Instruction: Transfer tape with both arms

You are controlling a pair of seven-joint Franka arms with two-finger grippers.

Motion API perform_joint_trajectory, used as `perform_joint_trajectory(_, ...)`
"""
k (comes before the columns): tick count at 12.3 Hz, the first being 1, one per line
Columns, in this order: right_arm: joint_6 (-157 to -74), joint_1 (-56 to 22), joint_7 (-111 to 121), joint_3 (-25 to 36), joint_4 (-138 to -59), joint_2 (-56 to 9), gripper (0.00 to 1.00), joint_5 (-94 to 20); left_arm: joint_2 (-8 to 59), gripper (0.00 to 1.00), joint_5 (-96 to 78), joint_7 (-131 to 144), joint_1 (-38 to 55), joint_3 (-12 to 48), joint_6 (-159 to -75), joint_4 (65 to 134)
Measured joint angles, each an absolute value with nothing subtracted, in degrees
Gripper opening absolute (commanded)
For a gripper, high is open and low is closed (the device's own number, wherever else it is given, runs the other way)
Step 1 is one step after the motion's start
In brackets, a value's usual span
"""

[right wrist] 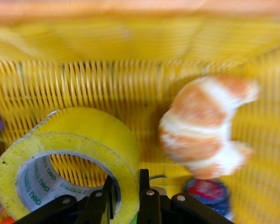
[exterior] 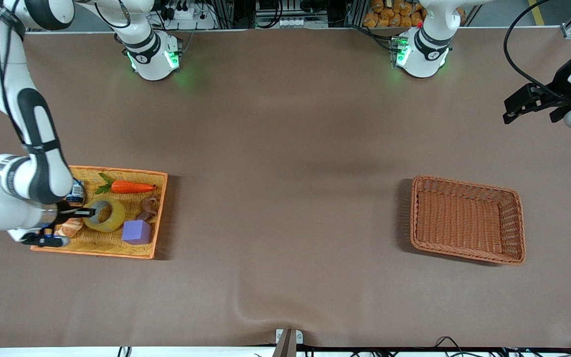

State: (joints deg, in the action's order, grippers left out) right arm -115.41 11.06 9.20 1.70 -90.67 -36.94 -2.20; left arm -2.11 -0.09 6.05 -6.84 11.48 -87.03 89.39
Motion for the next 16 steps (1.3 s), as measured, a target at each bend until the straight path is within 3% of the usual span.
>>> perform_joint_trajectory(5, -106.0, 7.7, 7.0, -1.4, -88.7, -26.8, 0.00, -7.7, -1.7, 1.00, -0.1, 7.2, -6.8, 12.8, -87.0, 89.4)
perform_joint_trajectory(8, -107.3, -5.5, -9.0, -2.4, -89.2, -27.8, 0.00, -10.3, -1.3, 1.00, -0.2, 8.9, -6.8, 13.2, -87.0, 89.5)
perform_joint_trajectory(14, -120.4, -29.0, -48.8, -2.6, -87.3, -34.8, 0.01, -15.8, 4.5, 1.00, -0.3, 22.8, -6.4, 19.6, -92.1, 91.5)
perform_joint_trajectory(15, -123.6, -31.9, -53.2, -2.6, -86.4, -36.7, 0.15, -17.3, 6.1, 1.00, -0.3, 25.3, -6.3, 20.7, -94.4, 92.1)
perform_joint_trajectory(16, -127.4, -34.9, -56.4, -2.6, -85.7, -38.6, 0.56, -19.1, 8.0, 1.00, -0.3, 28.2, -6.1, 21.9, -96.8, 92.4)
